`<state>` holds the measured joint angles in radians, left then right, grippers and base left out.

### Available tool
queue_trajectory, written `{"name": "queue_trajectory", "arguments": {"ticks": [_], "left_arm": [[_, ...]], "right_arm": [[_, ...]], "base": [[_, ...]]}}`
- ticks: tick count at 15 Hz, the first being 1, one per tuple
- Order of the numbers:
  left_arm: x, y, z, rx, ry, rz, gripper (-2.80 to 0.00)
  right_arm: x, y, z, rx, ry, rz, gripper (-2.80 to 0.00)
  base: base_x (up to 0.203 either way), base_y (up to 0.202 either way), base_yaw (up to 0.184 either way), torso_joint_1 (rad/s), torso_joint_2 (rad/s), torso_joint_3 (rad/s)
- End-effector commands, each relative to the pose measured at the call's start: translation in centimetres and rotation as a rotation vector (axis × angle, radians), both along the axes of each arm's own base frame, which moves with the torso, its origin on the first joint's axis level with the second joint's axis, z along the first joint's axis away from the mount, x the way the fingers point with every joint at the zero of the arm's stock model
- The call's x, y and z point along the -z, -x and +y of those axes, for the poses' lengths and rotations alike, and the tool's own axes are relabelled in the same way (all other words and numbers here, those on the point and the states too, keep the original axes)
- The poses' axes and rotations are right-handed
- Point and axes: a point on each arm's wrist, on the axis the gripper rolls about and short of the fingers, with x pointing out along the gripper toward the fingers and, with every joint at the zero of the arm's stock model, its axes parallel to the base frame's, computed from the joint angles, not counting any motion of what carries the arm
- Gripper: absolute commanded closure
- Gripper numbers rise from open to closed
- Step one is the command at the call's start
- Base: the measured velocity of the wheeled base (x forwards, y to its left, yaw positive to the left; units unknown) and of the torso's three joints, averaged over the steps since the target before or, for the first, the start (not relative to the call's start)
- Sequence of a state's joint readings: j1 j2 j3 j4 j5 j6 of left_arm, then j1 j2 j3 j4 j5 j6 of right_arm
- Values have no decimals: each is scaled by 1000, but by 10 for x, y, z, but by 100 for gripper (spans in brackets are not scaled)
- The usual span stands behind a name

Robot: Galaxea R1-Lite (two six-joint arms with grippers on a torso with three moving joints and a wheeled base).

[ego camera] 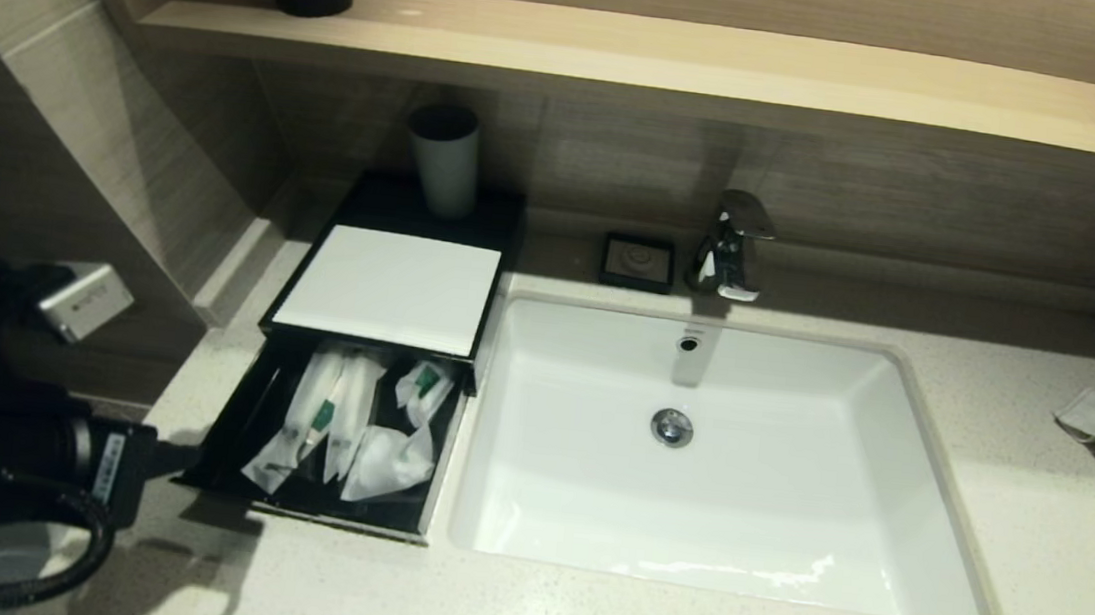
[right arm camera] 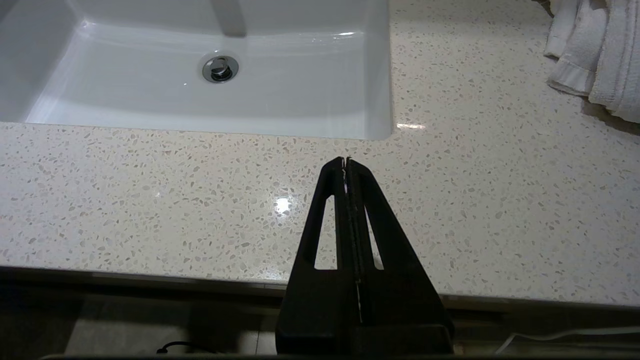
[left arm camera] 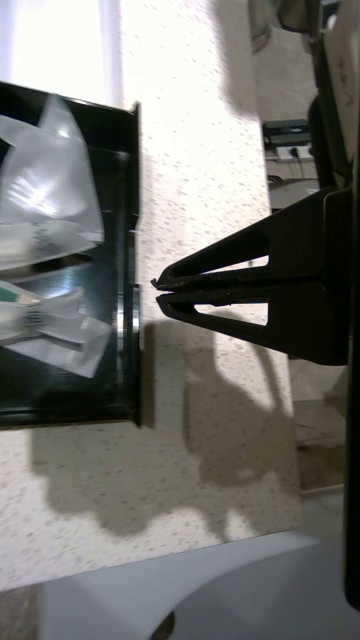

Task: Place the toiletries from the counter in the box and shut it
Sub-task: Close the drawer

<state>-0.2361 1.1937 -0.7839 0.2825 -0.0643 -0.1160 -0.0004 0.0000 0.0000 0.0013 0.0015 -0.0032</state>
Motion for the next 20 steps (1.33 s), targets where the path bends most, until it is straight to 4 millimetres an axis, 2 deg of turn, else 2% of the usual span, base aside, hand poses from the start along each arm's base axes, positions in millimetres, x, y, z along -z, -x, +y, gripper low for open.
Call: {"name": "queue_trajectory", "arguments": {"ticks": [1, 9, 20], "left_arm": [[14, 9, -2, 28, -16, 60, 0], [37, 21, -2, 55, -48, 182, 0], [60, -12, -11, 25, -104, 308, 0]], "right_arm": [[0, 0, 0, 0, 0, -1, 0], [0, 0, 0, 0, 1, 0, 0], [0, 0, 0, 0, 1, -1, 0]], "base": [[0, 0, 0, 0, 0, 0], [0, 0, 0, 0, 0, 0], [0, 0, 0, 0, 0, 0]]}}
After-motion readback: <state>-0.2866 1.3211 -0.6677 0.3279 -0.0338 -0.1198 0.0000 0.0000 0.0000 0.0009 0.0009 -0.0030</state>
